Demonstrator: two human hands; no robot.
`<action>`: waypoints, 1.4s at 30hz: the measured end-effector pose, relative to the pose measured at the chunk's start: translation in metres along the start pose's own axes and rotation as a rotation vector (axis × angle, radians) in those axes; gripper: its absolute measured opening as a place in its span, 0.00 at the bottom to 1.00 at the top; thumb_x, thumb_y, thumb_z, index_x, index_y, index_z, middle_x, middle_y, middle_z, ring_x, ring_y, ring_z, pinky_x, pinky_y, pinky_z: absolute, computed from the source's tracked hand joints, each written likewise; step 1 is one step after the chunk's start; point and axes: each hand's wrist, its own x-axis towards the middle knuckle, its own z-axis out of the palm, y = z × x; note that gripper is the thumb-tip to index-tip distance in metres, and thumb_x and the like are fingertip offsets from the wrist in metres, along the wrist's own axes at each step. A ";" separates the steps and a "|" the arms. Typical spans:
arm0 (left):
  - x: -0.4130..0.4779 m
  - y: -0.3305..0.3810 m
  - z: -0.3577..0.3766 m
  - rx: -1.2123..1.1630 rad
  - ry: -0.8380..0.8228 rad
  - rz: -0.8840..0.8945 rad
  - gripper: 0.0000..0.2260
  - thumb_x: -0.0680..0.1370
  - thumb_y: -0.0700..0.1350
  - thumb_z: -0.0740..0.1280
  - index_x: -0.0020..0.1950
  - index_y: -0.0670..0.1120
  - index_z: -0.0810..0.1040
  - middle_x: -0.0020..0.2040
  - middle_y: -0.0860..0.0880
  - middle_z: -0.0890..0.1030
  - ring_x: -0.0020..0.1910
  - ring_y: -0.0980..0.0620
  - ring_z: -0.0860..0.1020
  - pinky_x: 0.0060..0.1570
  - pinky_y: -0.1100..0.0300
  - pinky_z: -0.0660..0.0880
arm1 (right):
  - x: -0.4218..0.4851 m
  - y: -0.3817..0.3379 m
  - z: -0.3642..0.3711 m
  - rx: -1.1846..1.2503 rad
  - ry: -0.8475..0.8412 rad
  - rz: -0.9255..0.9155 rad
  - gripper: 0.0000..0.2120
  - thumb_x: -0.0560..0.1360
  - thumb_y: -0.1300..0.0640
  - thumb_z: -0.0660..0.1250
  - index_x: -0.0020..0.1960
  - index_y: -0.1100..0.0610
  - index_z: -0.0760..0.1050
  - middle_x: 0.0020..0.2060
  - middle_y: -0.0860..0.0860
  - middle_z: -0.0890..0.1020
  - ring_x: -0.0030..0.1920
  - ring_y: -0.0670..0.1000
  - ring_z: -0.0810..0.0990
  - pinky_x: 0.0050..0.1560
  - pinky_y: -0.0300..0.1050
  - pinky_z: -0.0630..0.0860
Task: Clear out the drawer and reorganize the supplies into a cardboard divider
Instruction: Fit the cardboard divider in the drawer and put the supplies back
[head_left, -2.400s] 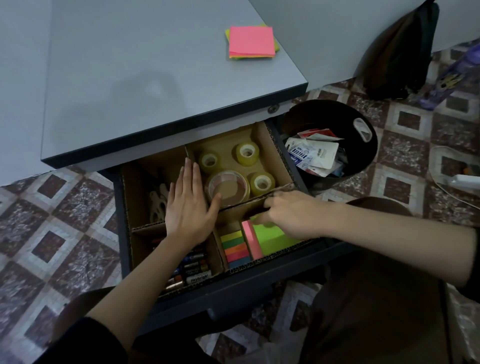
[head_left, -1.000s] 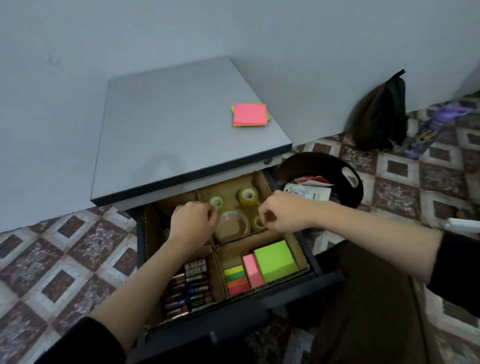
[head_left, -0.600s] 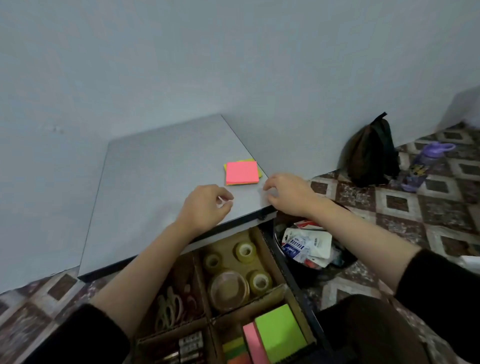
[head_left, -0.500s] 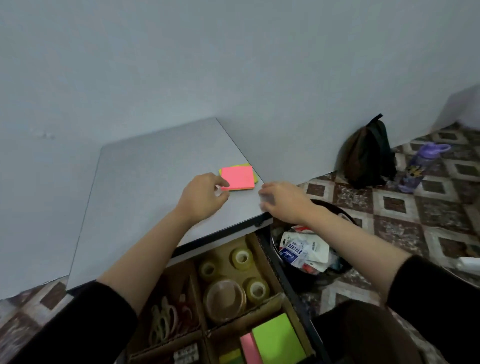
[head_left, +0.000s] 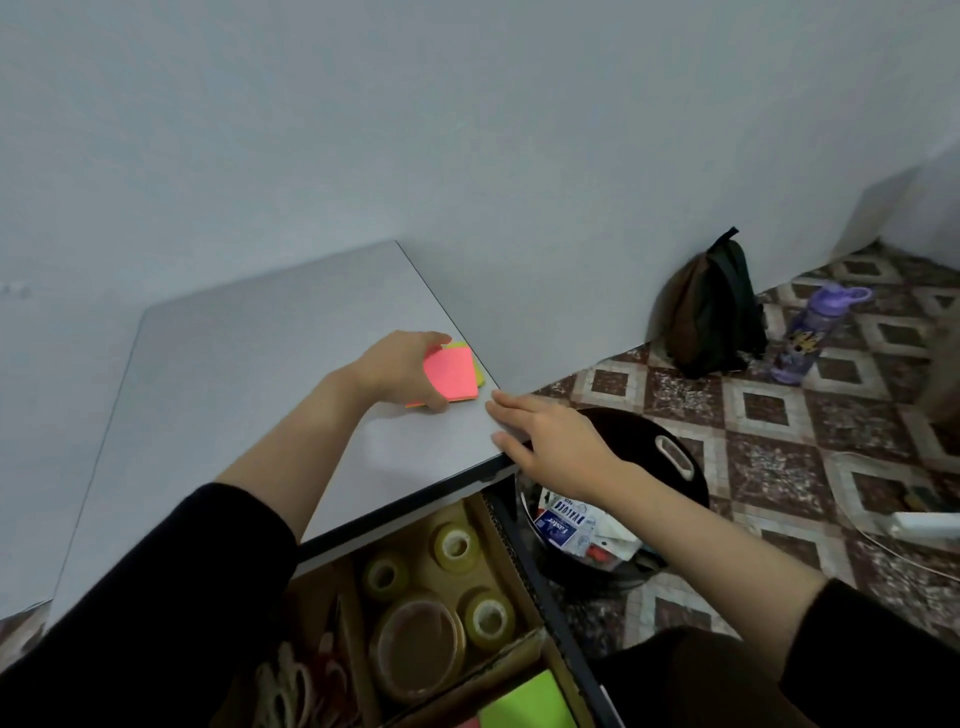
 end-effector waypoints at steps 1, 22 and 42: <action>0.000 0.001 0.000 0.008 0.019 0.006 0.39 0.65 0.46 0.75 0.73 0.47 0.63 0.67 0.48 0.71 0.65 0.49 0.70 0.60 0.61 0.67 | 0.000 0.000 0.000 0.007 0.004 -0.002 0.22 0.81 0.48 0.55 0.73 0.51 0.63 0.74 0.43 0.62 0.70 0.47 0.67 0.65 0.44 0.67; -0.112 -0.061 0.029 -0.339 0.232 -0.132 0.48 0.51 0.66 0.66 0.68 0.47 0.70 0.61 0.47 0.76 0.55 0.52 0.73 0.53 0.64 0.66 | 0.123 -0.034 -0.034 0.005 -0.352 0.128 0.41 0.67 0.54 0.75 0.75 0.56 0.59 0.73 0.52 0.62 0.71 0.53 0.63 0.65 0.41 0.64; -0.112 -0.066 0.061 -0.449 0.472 -0.143 0.44 0.56 0.65 0.67 0.68 0.45 0.69 0.62 0.48 0.74 0.62 0.49 0.70 0.56 0.65 0.62 | 0.111 -0.055 -0.030 -0.347 -0.301 0.099 0.24 0.63 0.41 0.75 0.33 0.57 0.65 0.31 0.51 0.70 0.39 0.56 0.73 0.36 0.42 0.68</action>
